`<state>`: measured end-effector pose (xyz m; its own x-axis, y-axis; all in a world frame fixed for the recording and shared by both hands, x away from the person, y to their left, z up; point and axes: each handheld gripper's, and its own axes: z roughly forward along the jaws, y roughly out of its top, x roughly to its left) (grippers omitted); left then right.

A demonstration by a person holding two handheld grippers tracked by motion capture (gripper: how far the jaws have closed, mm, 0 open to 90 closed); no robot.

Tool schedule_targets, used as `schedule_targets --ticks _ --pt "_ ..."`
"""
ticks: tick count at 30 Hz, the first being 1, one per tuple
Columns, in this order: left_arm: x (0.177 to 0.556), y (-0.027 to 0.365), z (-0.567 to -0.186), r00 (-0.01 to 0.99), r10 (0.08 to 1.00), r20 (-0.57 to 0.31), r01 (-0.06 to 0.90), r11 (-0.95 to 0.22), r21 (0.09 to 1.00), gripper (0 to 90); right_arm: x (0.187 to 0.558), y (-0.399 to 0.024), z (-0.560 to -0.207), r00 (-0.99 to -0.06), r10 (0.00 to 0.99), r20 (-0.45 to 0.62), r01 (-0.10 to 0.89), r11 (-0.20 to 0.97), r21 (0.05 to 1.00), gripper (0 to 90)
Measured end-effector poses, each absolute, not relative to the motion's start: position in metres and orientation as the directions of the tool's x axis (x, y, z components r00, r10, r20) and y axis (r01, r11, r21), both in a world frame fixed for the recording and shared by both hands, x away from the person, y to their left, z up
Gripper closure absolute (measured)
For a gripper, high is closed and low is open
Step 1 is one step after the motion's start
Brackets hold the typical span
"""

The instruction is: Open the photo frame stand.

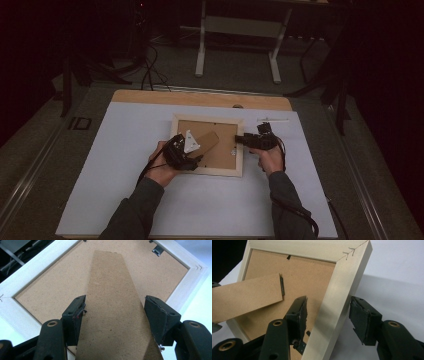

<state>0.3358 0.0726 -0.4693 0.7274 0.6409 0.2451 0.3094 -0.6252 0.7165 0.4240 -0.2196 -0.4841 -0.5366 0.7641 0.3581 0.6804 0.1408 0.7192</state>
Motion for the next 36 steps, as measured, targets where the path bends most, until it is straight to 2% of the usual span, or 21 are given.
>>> schedule_targets --ticks 11,19,27,35,36 --pt "0.334 0.073 -0.469 0.731 0.631 0.260 0.286 -0.629 0.723 37.7 0.435 -0.223 -0.493 -0.519 0.734 0.437 0.718 0.097 0.690 51.0" --pt "0.333 0.076 -0.470 0.738 0.621 0.264 0.263 -0.625 0.735 37.6 0.433 -0.233 -0.494 -0.503 0.702 0.504 0.732 0.036 0.680 58.2" --pt "0.334 0.077 -0.470 0.740 0.623 0.252 0.259 -0.611 0.748 37.4 0.429 -0.234 -0.492 -0.500 0.706 0.502 0.723 0.021 0.691 59.2" --pt "0.339 0.077 -0.474 0.730 0.659 0.180 0.319 -0.561 0.764 36.7 0.428 -0.235 -0.492 -0.491 0.707 0.509 0.723 0.004 0.691 59.7" --pt "0.342 0.079 -0.476 0.725 0.676 0.134 0.354 -0.531 0.770 36.3 0.427 -0.234 -0.492 -0.490 0.708 0.508 0.720 0.001 0.693 59.8"
